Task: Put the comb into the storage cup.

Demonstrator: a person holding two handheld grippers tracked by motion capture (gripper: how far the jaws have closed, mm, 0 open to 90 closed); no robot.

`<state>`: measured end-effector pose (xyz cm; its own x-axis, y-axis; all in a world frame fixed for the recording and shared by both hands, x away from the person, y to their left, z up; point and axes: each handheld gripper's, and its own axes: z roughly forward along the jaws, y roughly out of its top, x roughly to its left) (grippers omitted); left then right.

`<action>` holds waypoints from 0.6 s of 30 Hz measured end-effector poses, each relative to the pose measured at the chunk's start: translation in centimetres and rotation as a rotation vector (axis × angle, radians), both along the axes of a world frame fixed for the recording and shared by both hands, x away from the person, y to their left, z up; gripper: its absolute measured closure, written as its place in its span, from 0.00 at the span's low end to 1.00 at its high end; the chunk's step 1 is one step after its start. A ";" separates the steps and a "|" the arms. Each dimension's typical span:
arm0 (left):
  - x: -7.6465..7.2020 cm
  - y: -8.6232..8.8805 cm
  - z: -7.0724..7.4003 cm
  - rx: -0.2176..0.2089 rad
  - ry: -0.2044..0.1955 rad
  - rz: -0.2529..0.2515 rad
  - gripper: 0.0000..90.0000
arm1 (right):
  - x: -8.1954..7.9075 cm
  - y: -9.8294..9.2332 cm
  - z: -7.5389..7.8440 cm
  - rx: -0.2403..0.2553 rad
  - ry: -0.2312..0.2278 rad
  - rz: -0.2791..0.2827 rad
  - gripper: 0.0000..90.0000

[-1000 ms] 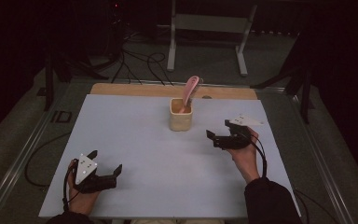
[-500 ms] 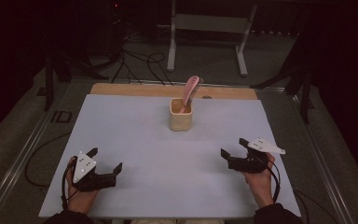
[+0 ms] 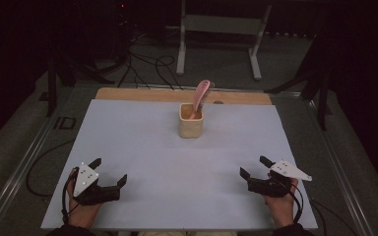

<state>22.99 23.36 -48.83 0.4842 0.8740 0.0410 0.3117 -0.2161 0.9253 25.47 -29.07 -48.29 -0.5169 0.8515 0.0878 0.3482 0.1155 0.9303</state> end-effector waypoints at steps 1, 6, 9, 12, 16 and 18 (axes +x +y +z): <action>0.0 0.1 0.0 0.000 0.000 0.001 0.00 | -0.1 0.0 -0.1 0.003 -0.003 -0.001 0.10; 0.0 0.3 -0.1 -0.005 -0.001 0.005 0.00 | -0.8 0.0 -0.5 0.005 -0.017 0.004 0.10; 0.1 0.4 -0.2 -0.004 0.001 0.013 0.00 | -1.0 0.0 -0.5 -0.005 -0.036 -0.001 0.10; 0.1 0.5 -0.3 -0.008 0.001 0.017 0.00 | -1.1 0.1 -0.4 0.003 -0.057 0.002 0.10; 0.2 0.7 -0.3 -0.011 0.002 0.025 0.00 | -1.2 0.4 -0.6 -0.028 -0.067 -0.011 0.10; 0.2 0.8 -0.4 -0.016 0.001 0.034 0.00 | -1.2 0.4 -0.7 -0.031 -0.063 -0.013 0.10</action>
